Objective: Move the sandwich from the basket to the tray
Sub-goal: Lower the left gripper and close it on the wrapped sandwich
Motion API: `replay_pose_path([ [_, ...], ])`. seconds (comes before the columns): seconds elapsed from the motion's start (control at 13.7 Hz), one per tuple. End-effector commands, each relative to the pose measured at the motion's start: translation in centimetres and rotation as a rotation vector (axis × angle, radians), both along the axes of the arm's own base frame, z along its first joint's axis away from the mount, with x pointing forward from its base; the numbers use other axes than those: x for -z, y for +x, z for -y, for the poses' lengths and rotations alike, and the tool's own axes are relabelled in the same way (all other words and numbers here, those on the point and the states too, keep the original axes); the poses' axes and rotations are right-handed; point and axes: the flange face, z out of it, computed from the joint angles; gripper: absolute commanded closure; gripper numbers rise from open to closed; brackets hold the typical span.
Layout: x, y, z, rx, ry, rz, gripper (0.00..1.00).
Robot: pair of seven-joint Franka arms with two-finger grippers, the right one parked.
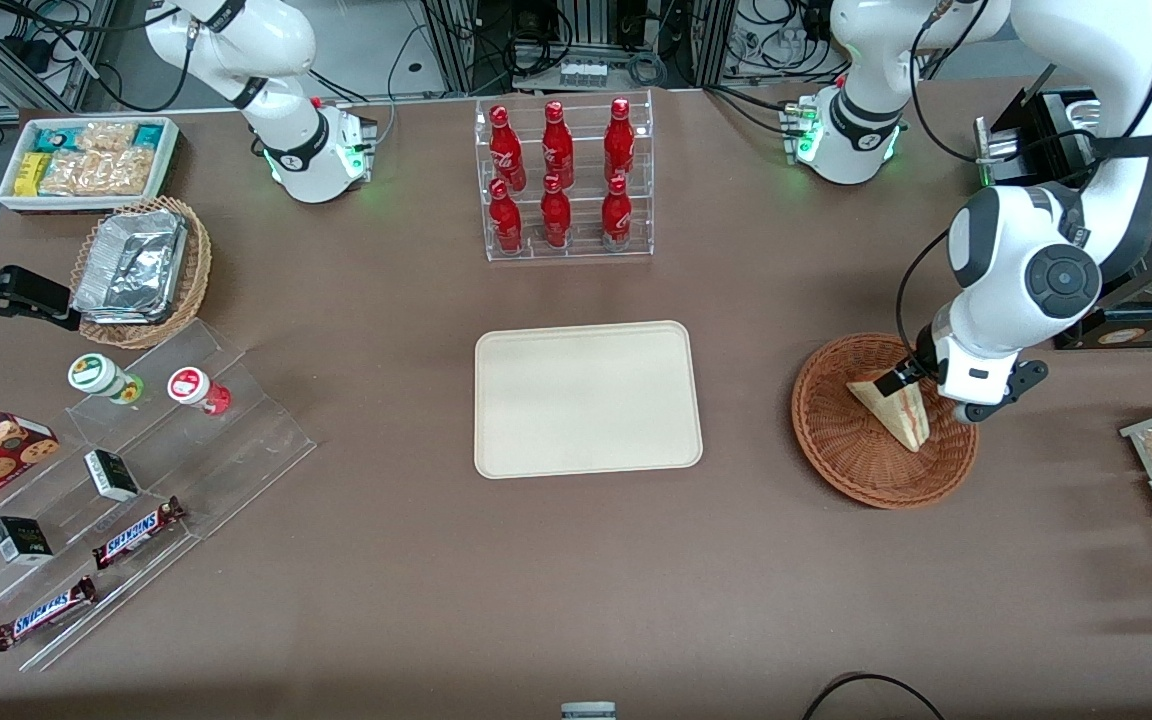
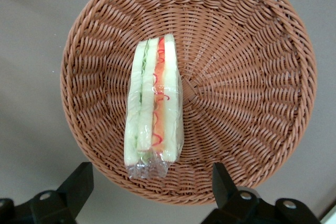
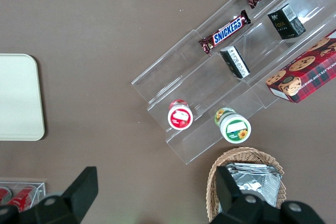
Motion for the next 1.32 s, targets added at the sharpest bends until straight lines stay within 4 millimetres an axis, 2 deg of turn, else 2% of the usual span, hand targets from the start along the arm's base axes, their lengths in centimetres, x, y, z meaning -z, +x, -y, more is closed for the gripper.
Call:
replay_pose_path([
  [0.0,1.8,-0.1,-0.1,-0.023,0.009,0.015,0.0],
  [0.29,4.7,-0.3,-1.0,-0.039,0.002,0.044,0.0],
  [0.44,5.4,-0.2,-1.8,-0.056,0.004,0.045,0.02],
  [0.51,5.5,-0.2,-1.8,-0.07,0.005,0.044,0.12],
  [0.59,5.7,-0.2,-1.7,-0.102,0.007,0.04,0.46],
  [0.66,5.9,-0.3,-1.7,-0.122,0.009,0.037,0.85],
  [0.73,5.8,-0.3,-1.7,-0.123,0.011,0.033,1.0],
  [0.95,5.0,-0.4,-1.4,-0.137,0.018,0.008,1.0],
  [1.1,2.9,0.0,-0.8,-0.119,0.02,0.003,1.0],
  [1.24,0.5,1.1,1.4,-0.075,0.025,-0.034,1.0],
])
